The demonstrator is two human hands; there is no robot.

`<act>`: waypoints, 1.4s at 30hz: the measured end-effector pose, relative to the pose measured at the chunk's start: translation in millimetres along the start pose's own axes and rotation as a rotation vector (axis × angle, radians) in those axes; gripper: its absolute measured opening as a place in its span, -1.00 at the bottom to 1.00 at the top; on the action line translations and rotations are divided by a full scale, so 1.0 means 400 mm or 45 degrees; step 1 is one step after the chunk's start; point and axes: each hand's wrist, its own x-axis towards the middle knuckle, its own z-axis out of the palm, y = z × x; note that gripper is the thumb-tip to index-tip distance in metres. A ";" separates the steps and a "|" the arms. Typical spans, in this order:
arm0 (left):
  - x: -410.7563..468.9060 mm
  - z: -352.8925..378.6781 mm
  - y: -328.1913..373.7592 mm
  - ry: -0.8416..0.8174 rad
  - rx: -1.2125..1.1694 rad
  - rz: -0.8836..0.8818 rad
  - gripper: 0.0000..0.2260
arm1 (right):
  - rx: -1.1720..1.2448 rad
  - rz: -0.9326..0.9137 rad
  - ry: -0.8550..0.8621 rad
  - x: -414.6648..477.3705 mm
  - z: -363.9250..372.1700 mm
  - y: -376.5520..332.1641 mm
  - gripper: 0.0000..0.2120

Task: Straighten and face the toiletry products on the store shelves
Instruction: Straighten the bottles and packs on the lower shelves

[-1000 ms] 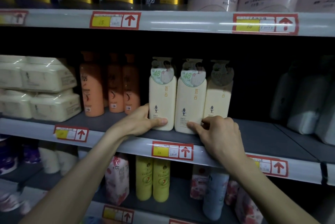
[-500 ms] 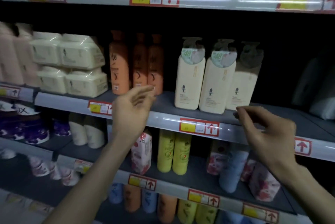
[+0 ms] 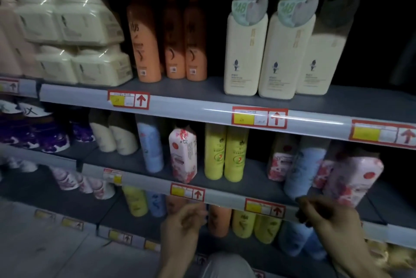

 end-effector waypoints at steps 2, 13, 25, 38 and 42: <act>-0.003 -0.009 0.009 0.026 -0.016 -0.008 -0.67 | 0.049 -0.019 -0.017 0.010 0.014 -0.030 -0.77; -0.117 -0.028 0.028 0.108 0.012 0.017 -0.71 | 0.070 -0.029 -0.320 -0.072 0.065 -0.105 -0.70; -0.209 -0.064 0.125 -0.158 0.032 0.051 -0.75 | 0.195 0.070 -0.341 -0.215 0.114 -0.151 -0.80; 0.102 -0.259 0.354 0.214 -0.118 0.533 -0.78 | 0.330 -0.278 -0.207 -0.006 0.159 -0.476 -0.71; 0.263 -0.328 0.454 0.430 0.004 0.670 -0.77 | 0.237 -0.530 0.010 0.127 0.182 -0.586 -0.85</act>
